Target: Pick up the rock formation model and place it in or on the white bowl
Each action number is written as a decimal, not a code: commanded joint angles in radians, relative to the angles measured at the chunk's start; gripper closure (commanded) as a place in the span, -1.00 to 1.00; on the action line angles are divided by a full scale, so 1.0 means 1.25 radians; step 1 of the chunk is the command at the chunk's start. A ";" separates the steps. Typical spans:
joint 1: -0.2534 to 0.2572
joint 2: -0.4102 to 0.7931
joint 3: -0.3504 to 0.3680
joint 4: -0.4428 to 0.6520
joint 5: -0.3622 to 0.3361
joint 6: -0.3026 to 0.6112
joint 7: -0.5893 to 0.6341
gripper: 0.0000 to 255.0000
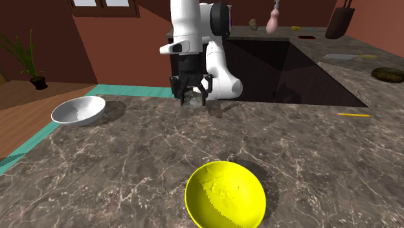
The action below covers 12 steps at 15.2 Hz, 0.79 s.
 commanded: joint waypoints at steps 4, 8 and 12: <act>0.009 0.020 0.011 0.066 0.011 -0.046 0.003 1.00; 0.015 0.038 0.017 0.118 0.019 -0.080 0.004 1.00; 0.016 0.055 0.000 0.155 0.012 -0.097 -0.014 1.00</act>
